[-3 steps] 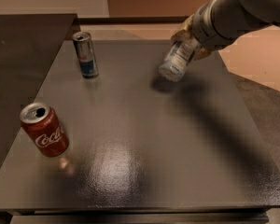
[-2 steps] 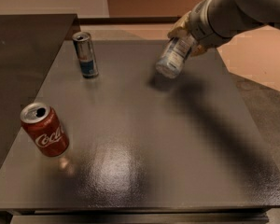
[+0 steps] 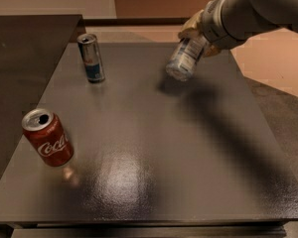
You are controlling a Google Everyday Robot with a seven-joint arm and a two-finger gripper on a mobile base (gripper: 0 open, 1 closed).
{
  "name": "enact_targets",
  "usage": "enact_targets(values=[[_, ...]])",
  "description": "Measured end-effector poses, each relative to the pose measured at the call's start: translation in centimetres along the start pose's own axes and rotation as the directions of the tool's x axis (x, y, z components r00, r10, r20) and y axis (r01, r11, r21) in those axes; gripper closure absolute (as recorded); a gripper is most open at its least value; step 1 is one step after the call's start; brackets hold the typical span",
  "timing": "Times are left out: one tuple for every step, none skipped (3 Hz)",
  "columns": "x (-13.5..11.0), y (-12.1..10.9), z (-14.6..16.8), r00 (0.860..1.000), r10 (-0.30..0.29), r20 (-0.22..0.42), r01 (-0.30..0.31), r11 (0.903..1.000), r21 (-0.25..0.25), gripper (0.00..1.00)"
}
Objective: Place blue plastic bottle upright
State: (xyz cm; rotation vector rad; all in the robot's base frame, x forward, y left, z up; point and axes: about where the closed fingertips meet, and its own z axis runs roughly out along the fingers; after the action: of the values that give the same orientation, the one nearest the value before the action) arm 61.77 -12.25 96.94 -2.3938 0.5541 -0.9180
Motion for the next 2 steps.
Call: enact_targets(values=[[0.44, -0.61, -0.27, 0.994, -0.095, -0.05, 0.097, 0.994, 0.051, 1.0], [1.04, -1.13, -0.47, 0.967, -0.225, -0.117, 0.238, 0.9659, 0.103, 1.0]])
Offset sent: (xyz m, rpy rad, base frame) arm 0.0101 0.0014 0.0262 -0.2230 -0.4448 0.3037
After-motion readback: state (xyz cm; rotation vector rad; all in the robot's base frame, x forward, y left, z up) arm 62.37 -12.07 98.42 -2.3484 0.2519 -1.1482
